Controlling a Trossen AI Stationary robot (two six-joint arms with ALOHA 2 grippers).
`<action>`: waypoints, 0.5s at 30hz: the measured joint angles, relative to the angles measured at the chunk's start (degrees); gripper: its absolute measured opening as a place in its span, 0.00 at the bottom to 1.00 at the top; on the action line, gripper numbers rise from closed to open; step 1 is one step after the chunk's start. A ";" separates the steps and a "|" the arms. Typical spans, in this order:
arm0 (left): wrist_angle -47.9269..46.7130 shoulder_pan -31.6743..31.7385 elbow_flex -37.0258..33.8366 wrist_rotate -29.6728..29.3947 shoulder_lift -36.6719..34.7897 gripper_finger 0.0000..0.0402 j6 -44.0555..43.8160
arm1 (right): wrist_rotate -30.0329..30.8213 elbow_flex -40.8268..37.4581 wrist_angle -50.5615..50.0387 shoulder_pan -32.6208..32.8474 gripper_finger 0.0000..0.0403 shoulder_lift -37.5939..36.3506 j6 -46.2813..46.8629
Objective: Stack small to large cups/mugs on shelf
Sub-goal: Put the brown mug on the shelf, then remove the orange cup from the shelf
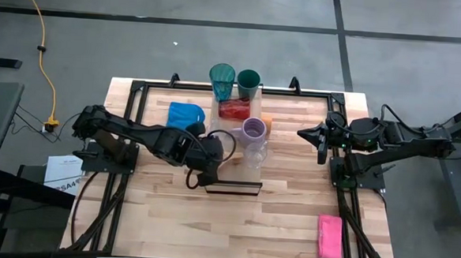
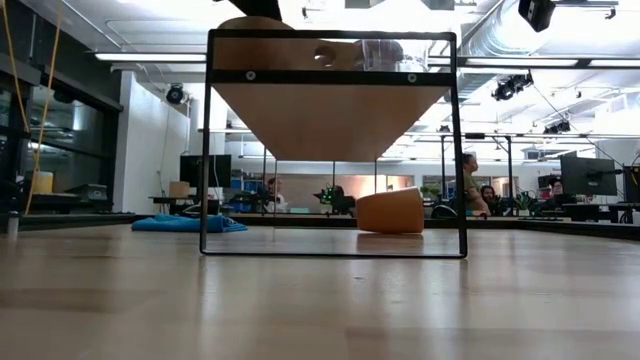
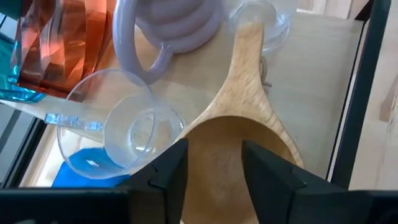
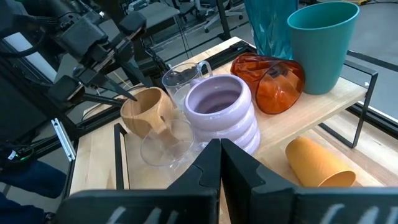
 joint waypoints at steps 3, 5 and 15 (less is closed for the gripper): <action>-0.12 -0.02 1.95 0.93 -0.35 0.36 0.06 | 0.00 0.00 0.00 0.00 0.00 -0.02 -0.02; -0.41 -0.02 4.56 2.04 -0.45 0.36 0.31 | 0.00 0.00 0.00 -0.02 0.00 0.00 -0.14; 1.22 -0.06 20.26 6.96 -2.40 0.22 9.12 | -1.02 0.00 0.00 0.00 0.00 -0.02 -0.50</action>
